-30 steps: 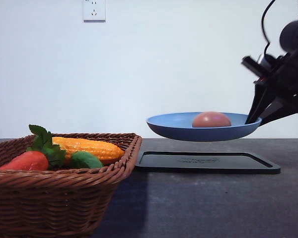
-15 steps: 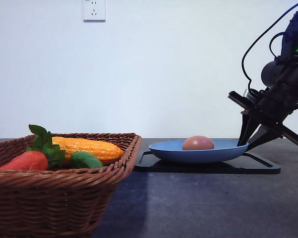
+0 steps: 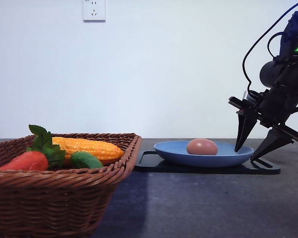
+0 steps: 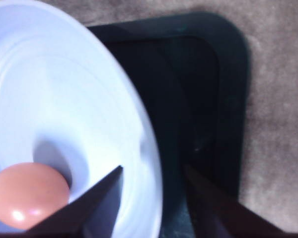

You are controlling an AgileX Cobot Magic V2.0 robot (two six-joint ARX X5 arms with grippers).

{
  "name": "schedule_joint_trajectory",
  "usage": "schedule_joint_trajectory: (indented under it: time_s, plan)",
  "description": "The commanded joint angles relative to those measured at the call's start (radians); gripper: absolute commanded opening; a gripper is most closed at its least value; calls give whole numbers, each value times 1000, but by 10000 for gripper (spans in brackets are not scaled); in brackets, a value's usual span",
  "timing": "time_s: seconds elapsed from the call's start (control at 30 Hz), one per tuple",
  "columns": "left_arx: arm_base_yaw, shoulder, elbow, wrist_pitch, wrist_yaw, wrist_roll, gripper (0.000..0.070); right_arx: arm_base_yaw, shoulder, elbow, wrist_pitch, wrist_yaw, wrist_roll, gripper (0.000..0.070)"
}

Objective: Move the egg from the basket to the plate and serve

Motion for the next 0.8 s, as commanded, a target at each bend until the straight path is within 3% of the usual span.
schedule_joint_trajectory:
  time_s: [0.0,0.33,0.47,0.63,0.77]
  plan:
    - [-6,15,13,6,-4,-3,442,2,13,34,-2,3,-18,280]
    - [-6,117,13,61,-5,27,415,-30,-111,162,-195,4,-92,270]
    - [-6,198,13,103,-16,86,285,-30,-204,163,-248,11,-108,152]
    - [-4,323,13,114,-95,203,28,31,-323,147,-302,78,-169,38]
    - [18,415,13,108,-174,266,0,113,-424,118,-312,193,-197,0]
